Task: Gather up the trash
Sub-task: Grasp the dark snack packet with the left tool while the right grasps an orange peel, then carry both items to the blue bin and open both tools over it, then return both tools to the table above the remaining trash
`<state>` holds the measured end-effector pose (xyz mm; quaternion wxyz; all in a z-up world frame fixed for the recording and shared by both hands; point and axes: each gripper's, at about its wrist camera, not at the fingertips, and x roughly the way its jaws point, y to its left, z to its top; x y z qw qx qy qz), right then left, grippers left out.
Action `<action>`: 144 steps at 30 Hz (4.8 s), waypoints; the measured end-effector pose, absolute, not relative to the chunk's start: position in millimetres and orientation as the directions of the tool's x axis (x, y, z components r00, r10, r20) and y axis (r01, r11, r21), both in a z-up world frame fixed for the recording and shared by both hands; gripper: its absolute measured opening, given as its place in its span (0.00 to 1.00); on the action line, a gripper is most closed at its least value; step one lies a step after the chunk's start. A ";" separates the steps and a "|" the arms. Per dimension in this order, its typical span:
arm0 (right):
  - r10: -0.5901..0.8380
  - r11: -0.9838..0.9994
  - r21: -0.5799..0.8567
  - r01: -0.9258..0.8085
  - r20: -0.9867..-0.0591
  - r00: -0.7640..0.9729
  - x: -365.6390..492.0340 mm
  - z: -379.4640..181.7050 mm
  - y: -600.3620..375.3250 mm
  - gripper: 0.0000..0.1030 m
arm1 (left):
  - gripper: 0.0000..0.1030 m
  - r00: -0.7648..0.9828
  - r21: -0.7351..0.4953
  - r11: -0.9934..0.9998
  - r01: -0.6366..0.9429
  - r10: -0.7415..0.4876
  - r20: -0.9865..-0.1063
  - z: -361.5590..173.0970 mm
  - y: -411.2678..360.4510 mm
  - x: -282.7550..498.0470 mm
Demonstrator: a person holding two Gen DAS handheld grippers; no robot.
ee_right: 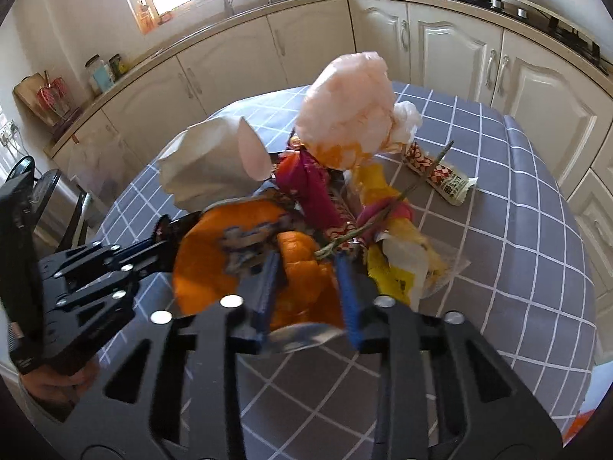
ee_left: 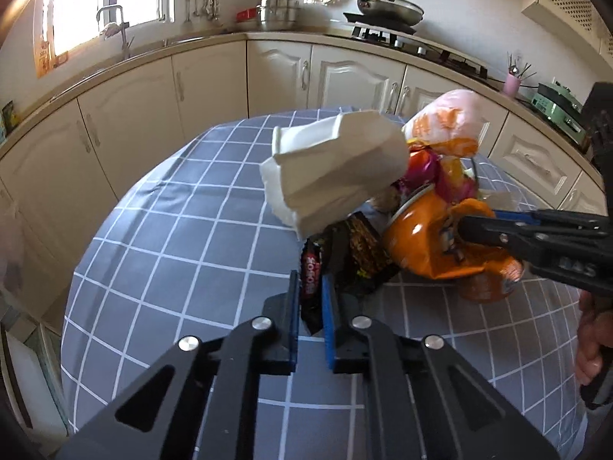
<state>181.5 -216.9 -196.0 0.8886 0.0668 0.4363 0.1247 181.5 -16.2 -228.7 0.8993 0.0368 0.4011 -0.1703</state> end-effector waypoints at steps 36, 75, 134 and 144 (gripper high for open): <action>0.174 0.962 0.268 -0.050 -0.464 0.868 40.8 -97.4 -360.4 0.17 | 0.05 0.761 -0.101 0.886 0.452 -0.442 -0.475 -107.8 -92.9 74.7; 0.022 0.771 0.337 0.541 -0.862 0.507 -44.2 -407.8 -683.0 0.28 | 0.31 0.118 -0.210 0.599 0.772 -0.460 -0.880 -364.3 -556.7 58.3; -0.145 0.872 0.367 0.325 -0.440 0.886 -56.1 -89.7 -484.9 0.94 | 0.93 0.624 -0.122 0.721 0.682 -0.660 -0.418 -62.2 -274.6 10.3; -0.063 0.923 0.335 0.189 -0.352 0.934 -30.5 -49.1 -413.4 0.94 | 0.94 0.735 -0.085 0.796 0.599 -0.589 -0.336 -40.8 -193.7 11.5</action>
